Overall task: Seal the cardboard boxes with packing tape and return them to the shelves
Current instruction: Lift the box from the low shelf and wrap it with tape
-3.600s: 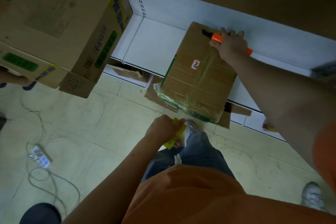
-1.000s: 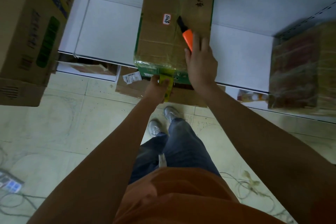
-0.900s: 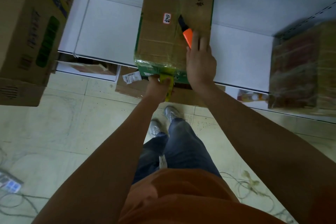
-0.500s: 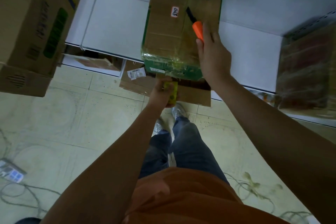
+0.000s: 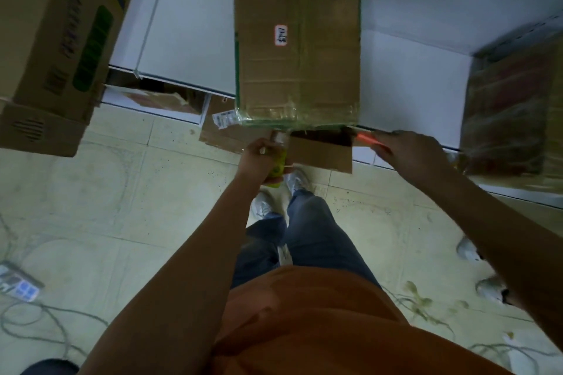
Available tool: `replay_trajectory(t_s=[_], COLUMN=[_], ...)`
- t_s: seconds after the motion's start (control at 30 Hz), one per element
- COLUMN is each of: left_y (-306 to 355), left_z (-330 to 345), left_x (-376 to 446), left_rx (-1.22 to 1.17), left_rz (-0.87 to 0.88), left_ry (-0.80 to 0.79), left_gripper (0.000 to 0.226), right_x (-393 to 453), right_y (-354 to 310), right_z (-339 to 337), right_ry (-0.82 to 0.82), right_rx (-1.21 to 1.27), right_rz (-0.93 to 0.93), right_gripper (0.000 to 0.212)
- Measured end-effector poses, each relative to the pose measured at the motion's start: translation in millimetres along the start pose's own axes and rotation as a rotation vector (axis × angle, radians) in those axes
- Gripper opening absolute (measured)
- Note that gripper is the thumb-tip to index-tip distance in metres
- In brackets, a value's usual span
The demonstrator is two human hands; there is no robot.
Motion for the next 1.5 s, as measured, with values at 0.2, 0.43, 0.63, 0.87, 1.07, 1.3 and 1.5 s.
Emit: replay_trajectory(t_s=[0.2, 0.43, 0.63, 0.87, 1.07, 1.3, 1.5], left_y=[4, -14, 6, 22, 26, 43, 55], left_z=[17, -2, 4, 36, 56, 51, 26], left_x=[-8, -32, -54, -40, -25, -32, -61], left_rx=[-0.021, 0.094, 0.279, 0.397, 0.452, 0.526, 0.573], left_rz=[-0.025, -0.127, -0.012, 0.058, 0.075, 0.09, 0.071], left_ry=[-0.038, -0.074, -0.106, -0.176, -0.195, -0.2, -0.203], left_gripper=[0.009, 0.011, 0.022, 0.022, 0.016, 0.017, 0.022], right_x=[-12, 18, 41, 43, 76, 77, 85], right_y=[-38, -42, 10, 73, 110, 79, -79], right_z=[-34, -70, -37, 49, 84, -11, -61], right_ry=[0.173, 0.351, 0.392, 0.2, 0.081, 0.432, 0.45], right_rx=[0.108, 0.345, 0.699, 0.642, 0.691, 0.641, 0.179], right_rz=[-0.266, -0.079, 0.307, 0.641, 0.632, 0.529, -0.148], right_gripper=[0.055, 0.052, 0.044, 0.04, 0.038, 0.039, 0.058])
Point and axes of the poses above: each hand's wrist, its own x-axis towards the middle knuckle, its own z-axis out of the palm, y = z × x, the point moved 10 cm from there along x, towards the middle knuckle, and after that the axes turned 7 degrees about -x, right-handed, at the moved point
